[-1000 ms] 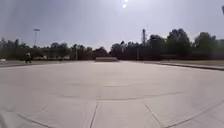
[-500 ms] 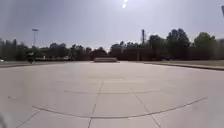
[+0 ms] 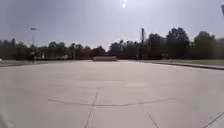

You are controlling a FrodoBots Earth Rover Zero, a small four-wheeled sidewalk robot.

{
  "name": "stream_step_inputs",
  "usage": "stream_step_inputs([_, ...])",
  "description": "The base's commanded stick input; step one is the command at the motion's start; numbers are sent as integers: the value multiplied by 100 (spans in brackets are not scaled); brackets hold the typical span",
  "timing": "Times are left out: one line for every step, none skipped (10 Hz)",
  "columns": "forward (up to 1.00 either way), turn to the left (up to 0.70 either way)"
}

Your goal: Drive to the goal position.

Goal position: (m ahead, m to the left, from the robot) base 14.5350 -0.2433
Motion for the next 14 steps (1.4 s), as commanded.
stream_step_inputs([100, 0])
stream_step_inputs([100, 10])
stream_step_inputs([100, 23])
stream_step_inputs([100, 36])
stream_step_inputs([100, 16])
stream_step_inputs([100, 0])
stream_step_inputs([100, 0])
stream_step_inputs([100, 0])
stream_step_inputs([100, 0])
stream_step_inputs([100, -25])
stream_step_inputs([100, -40])
stream_step_inputs([100, -40])
stream_step_inputs([100, -40])
stream_step_inputs([100, -10])
